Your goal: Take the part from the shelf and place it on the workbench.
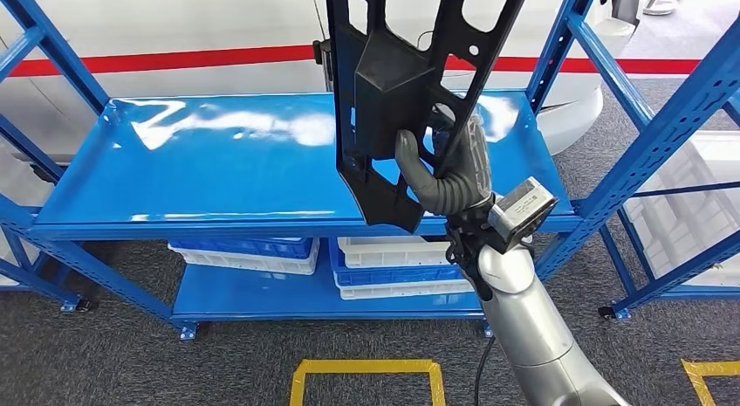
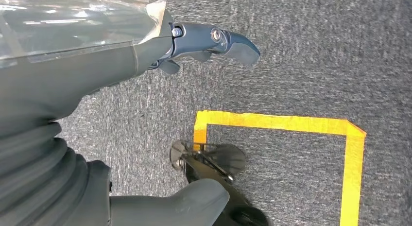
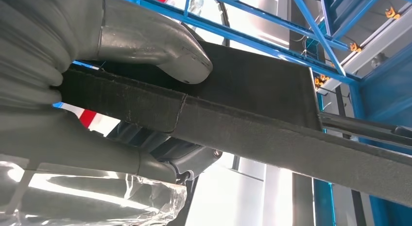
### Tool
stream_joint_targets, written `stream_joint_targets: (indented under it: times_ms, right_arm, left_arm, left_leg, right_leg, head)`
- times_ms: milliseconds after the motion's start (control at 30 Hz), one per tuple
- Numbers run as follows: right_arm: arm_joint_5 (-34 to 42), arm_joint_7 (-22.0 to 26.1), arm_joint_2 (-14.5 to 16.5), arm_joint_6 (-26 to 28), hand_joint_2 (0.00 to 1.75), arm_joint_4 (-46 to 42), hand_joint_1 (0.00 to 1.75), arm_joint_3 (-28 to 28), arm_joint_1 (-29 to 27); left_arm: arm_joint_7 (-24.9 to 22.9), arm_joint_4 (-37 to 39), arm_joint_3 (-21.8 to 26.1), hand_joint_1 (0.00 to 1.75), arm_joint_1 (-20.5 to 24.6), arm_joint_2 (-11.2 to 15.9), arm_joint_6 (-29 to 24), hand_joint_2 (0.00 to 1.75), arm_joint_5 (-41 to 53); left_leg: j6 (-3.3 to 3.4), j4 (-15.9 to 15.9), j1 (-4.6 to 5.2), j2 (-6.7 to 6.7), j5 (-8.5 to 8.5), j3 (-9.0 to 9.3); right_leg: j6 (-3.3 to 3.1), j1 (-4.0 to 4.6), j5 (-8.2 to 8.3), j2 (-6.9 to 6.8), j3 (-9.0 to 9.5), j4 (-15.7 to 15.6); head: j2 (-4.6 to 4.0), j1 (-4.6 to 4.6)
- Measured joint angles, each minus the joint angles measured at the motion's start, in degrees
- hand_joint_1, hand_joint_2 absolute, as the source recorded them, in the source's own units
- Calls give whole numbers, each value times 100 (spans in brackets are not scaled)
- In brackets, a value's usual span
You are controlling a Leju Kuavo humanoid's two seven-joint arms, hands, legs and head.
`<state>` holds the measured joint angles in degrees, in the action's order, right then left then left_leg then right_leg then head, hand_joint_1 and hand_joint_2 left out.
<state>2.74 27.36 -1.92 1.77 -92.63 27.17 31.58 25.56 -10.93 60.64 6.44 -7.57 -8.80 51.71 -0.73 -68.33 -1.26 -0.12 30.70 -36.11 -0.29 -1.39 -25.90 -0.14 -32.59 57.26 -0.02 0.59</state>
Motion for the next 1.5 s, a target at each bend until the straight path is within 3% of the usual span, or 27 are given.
stream_joint_targets:
  times_ms: [67, 133, 200, 267, 367, 400, 433, 467, 533, 600, 633, 667, 733, 800, 867, 900, 933, 967, 1000, 1100, 1167, 1233, 1267, 1333, 1400, 1467, 1500]
  right_arm:
    - [-2, -1, 20, 0, 175, -1, 175, -1, 12]
    - [-2, -3, 46, 0, 175, -5, 175, 1, 27]
    - [-3, -4, 66, -1, 175, -14, 175, 2, 36]
    - [-4, -3, 74, -1, 175, -31, 175, -1, 41]
    - [-5, -2, 72, -1, 175, -44, 175, -3, 23]
    - [-6, -3, 72, -1, 175, -44, 175, -3, 9]
    - [-7, -3, 71, -1, 175, -44, 175, -3, -4]
    - [-11, -4, 72, -1, 175, -44, 175, -3, -12]
    - [-32, -4, 77, 3, 175, -49, 175, -3, -13]
    - [-69, -4, 87, 15, 175, -69, 175, -5, -7]
    - [-87, -3, 90, 23, 175, -80, 175, -8, -8]
    - [-98, -3, 92, 28, 175, -89, 175, -11, -14]
    - [-111, -2, 94, 33, 175, -94, 175, -16, -23]
    - [-136, 1, 105, 42, 175, -105, 175, -16, -28]
    - [-187, 9, 117, 66, 175, -121, 175, -15, -43]
    - [-213, 11, 120, 80, 175, -125, 175, -15, -60]
    - [-234, 15, 121, 96, 175, -127, 175, -15, -81]
    - [-247, 16, 122, 109, 175, -127, 175, -17, -103]
    - [-257, 19, 122, 121, 175, -127, 175, -20, -120]
    - [-276, 39, 122, 142, 175, -148, 175, -41, -133]
    - [-288, 49, 124, 150, 175, -168, 175, -61, -133]
    - [-296, 50, 121, 151, 175, -173, 175, -83, -140]
    - [-297, 50, 116, 151, 175, -173, 175, -95, -144]
    - [-298, 50, 101, 151, 175, -174, 175, -113, -158]
    - [-298, 50, 85, 151, 175, -175, 175, -118, -186]
    - [-298, 50, 73, 151, 175, -175, 175, -119, -218]
    - [-298, 50, 70, 151, 175, -175, 175, -119, -227]
  left_arm:
    - [1, 0, 10, 0, 1, -1, -12, 175, -5]
    - [3, 0, 20, 0, -3, -1, -17, 175, -9]
    - [2, 0, 23, 0, -14, -3, -19, 175, -13]
    - [1, 0, 23, 0, -18, -13, -17, 175, -13]
    - [-2, 0, 26, 0, -24, -19, -16, 175, -17]
    - [-3, 0, 27, 0, -29, -19, -16, 175, -19]
    - [-3, 0, 27, 0, -33, -19, -14, 175, -21]
    - [-3, 0, 27, 0, -37, -20, -11, 175, -21]
    - [-3, 0, 27, 0, -41, -24, -3, 175, -19]
    - [-3, 0, 27, 0, -42, -28, 7, 175, -14]
    - [-3, 0, 27, 0, -43, -30, 11, 175, -11]
    - [-3, 0, 27, 0, -44, -30, 14, 175, -9]
    - [-3, 0, 28, 0, -51, -23, 16, 175, -6]
    - [-3, 0, 28, 0, -59, -19, 16, 175, 0]
    - [-3, 0, 27, 0, -64, -21, 18, 175, 10]
    - [-3, 0, 27, 0, -65, -21, 19, 175, 14]
    - [-3, 0, 27, 0, -65, -20, 20, 175, 16]
    - [-3, 0, 27, 0, -65, -19, 21, 175, 18]
    - [-3, 0, 27, 0, -63, -17, 23, 175, 20]
    - [-4, 0, 27, 0, -47, -16, 27, 175, 25]
    - [-6, 0, 27, 0, -35, -17, 27, 175, 25]
    - [-9, 0, 27, 0, -33, -17, 27, 175, 25]
    - [-10, 0, 27, 0, -31, -19, 27, 175, 25]
    - [-13, 0, 28, 0, -30, -20, 27, 175, 25]
    - [-14, 0, 29, 0, -31, -18, 27, 175, 25]
    - [-15, 0, 30, 0, -32, -17, 28, 175, 25]
    - [-16, 0, 29, 0, -31, -17, 28, 175, 25]
  left_leg:
    - [45, 767, 4, -11, -199, 488]
    - [91, 1076, 33, -20, -222, 648]
    - [168, 1116, 45, -11, -277, 613]
    - [285, 1166, 41, 15, -372, 553]
    - [381, 1180, 67, 39, -508, 389]
    - [387, 1178, 79, 41, -547, 333]
    - [388, 1175, 89, 41, -583, 281]
    - [383, 1171, 97, 40, -617, 237]
    - [359, 1156, 111, 35, -673, 169]
    - [308, 1126, 135, 31, -727, 114]
    - [279, 1113, 144, 31, -755, 90]
    - [250, 1104, 151, 30, -786, 74]
    - [198, 1045, 137, 19, -748, 25]
    - [131, 680, 103, 2, -403, -126]
    - [53, -89, 62, -4, 107, -381]
    - [21, -433, 40, -4, 253, -471]
    - [-7, -619, 17, -2, 283, -483]
    - [-26, -577, -7, -1, 197, -384]
    - [-41, -314, -31, 0, 47, -175]
    - [-52, 795, -62, -18, -236, 555]
    - [-22, 1024, -35, -35, -223, 642]
    - [86, 1067, -25, -24, -261, 569]
    - [163, 1087, -24, -12, -301, 525]
    - [299, 1106, -8, 10, -401, 415]
    - [361, 1102, 28, 16, -491, 292]
    - [370, 1098, 60, 20, -582, 178]
    - [365, 1097, 72, 20, -625, 130]
  right_leg:
    - [54, 14, 34, 1, -29, 9]
    - [128, 36, 81, -2, -60, 13]
    - [209, 48, 117, -5, -90, 20]
    - [208, 58, -65, -4, -222, 241]
    - [119, 61, -677, -1, -627, 1307]
    - [125, 62, -791, -1, -707, 1606]
    - [157, 63, -797, -1, -677, 1690]
    - [200, 64, -722, -1, -541, 1561]
    - [254, 70, -491, -2, -15, 791]
    - [236, 107, -387, 0, 412, 88]
    - [213, 125, -382, 3, 491, -67]
    - [192, 136, -369, 7, 488, -99]
    - [119, 59, -307, 8, 422, -104]
    - [15, -6, -221, -3, 357, -119]
    - [-42, 6, -139, -14, 265, -115]
    - [-42, 8, -99, -16, 211, -113]
    - [-30, 6, -62, -17, 161, -110]
    - [-13, -1, -31, -16, 120, -104]
    - [7, -12, -6, -14, 86, -94]
    - [84, -1, 49, -10, -3, -36]
    - [172, 25, 107, -10, -69, -13]
    - [262, 39, 126, -7, -156, 22]
    - [265, 45, 44, -5, -234, 125]
    - [195, 44, -330, -3, -482, 667]
    - [149, 46, -701, -3, -733, 1435]
    - [204, 49, -728, -3, -689, 1662]
    - [244, 55, -622, -3, -498, 1440]
  head:
    - [-1, -3]
    - [-1, -8]
    - [-1, -12]
    - [0, -26]
    - [1, -53]
    - [1, -55]
    - [1, -56]
    - [1, -57]
    - [1, -58]
    - [1, -56]
    - [1, -56]
    - [1, -52]
    - [1, -50]
    - [-1, -30]
    - [-1, -11]
    - [0, -10]
    - [0, -9]
    - [0, -10]
    - [1, -8]
    - [1, -3]
    - [1, -1]
    - [1, -4]
    - [0, -8]
    - [0, -15]
    - [1, -20]
    - [1, -22]
    - [1, -21]
